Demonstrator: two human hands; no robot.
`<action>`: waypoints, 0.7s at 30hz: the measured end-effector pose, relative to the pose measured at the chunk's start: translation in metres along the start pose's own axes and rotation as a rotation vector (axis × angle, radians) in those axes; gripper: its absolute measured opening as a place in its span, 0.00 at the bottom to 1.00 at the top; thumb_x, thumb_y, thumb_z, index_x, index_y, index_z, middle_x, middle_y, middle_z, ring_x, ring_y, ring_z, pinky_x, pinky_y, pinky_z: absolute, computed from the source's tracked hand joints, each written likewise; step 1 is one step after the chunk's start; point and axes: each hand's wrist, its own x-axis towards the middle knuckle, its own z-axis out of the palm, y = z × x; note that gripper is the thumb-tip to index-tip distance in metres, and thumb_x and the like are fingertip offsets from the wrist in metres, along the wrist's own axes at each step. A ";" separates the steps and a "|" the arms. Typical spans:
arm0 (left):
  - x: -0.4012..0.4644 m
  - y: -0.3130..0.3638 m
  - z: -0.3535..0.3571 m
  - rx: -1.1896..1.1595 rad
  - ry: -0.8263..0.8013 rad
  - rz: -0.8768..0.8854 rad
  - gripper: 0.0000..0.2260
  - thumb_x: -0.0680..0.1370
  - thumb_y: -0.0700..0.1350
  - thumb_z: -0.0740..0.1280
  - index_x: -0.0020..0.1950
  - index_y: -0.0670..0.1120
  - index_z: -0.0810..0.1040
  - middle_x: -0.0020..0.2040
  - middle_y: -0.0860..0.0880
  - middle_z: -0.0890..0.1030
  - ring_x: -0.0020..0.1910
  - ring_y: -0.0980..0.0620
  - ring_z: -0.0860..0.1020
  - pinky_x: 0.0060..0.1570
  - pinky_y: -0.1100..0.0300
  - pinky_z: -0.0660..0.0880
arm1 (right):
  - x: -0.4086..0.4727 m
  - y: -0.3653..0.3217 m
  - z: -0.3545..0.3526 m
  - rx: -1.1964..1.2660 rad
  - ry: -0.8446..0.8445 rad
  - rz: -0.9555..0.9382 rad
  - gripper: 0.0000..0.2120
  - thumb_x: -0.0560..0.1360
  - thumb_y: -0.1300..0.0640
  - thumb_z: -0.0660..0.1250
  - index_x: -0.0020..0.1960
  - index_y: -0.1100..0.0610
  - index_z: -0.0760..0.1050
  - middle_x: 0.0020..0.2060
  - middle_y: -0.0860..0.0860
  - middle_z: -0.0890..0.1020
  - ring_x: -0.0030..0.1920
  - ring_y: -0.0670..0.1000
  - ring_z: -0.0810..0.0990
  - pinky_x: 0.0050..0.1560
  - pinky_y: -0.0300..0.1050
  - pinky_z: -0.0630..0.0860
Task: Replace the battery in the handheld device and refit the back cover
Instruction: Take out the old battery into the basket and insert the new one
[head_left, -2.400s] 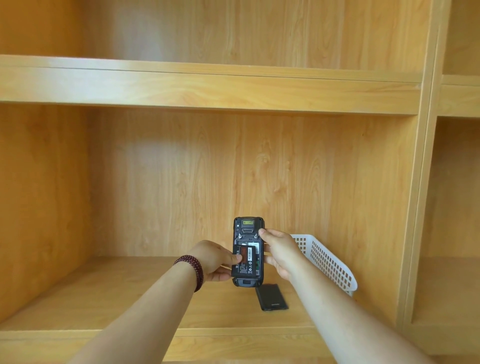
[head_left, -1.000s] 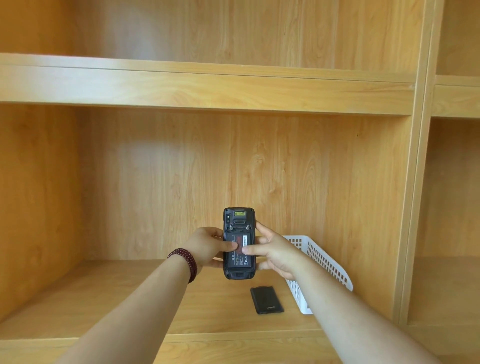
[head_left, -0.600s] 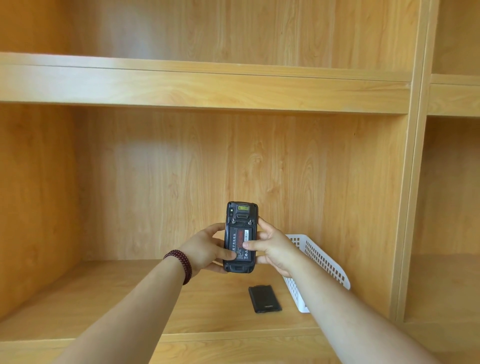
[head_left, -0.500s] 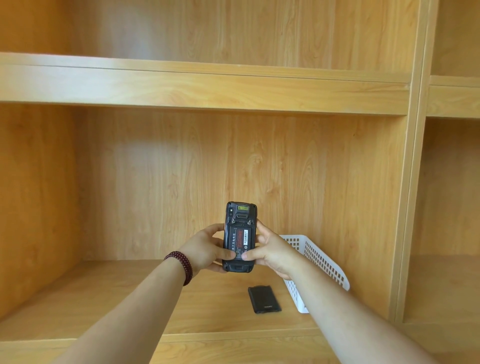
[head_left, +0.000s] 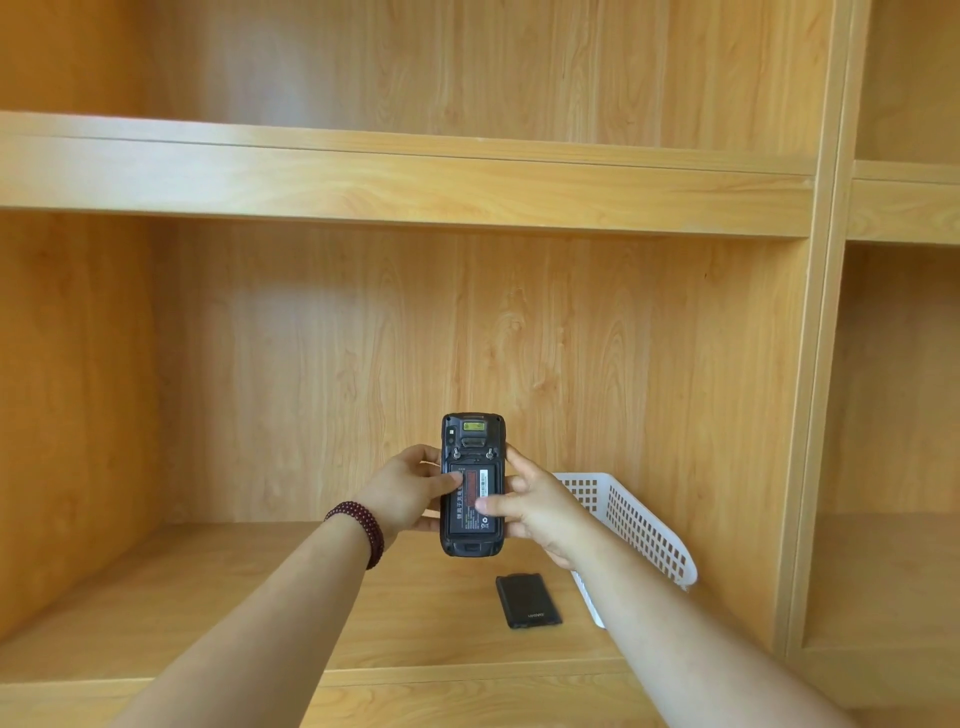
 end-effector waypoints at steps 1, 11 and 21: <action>0.000 0.000 -0.001 0.005 -0.003 -0.006 0.13 0.78 0.39 0.69 0.61 0.39 0.73 0.55 0.39 0.83 0.48 0.45 0.84 0.41 0.51 0.83 | -0.002 -0.001 0.002 0.014 0.011 -0.001 0.30 0.75 0.64 0.71 0.68 0.38 0.68 0.57 0.52 0.83 0.56 0.51 0.84 0.59 0.58 0.79; 0.003 0.006 -0.002 -0.050 0.050 0.048 0.12 0.79 0.46 0.67 0.62 0.47 0.76 0.54 0.44 0.84 0.49 0.46 0.84 0.43 0.53 0.82 | -0.009 -0.002 0.008 0.106 0.025 0.032 0.19 0.79 0.62 0.66 0.52 0.35 0.73 0.55 0.54 0.84 0.55 0.52 0.84 0.56 0.59 0.80; 0.008 0.004 -0.004 -0.015 0.114 0.067 0.12 0.81 0.42 0.65 0.63 0.42 0.76 0.54 0.41 0.83 0.47 0.45 0.84 0.36 0.54 0.82 | -0.010 0.008 0.009 0.112 0.013 0.119 0.25 0.79 0.56 0.68 0.74 0.47 0.67 0.60 0.54 0.82 0.60 0.54 0.82 0.57 0.60 0.80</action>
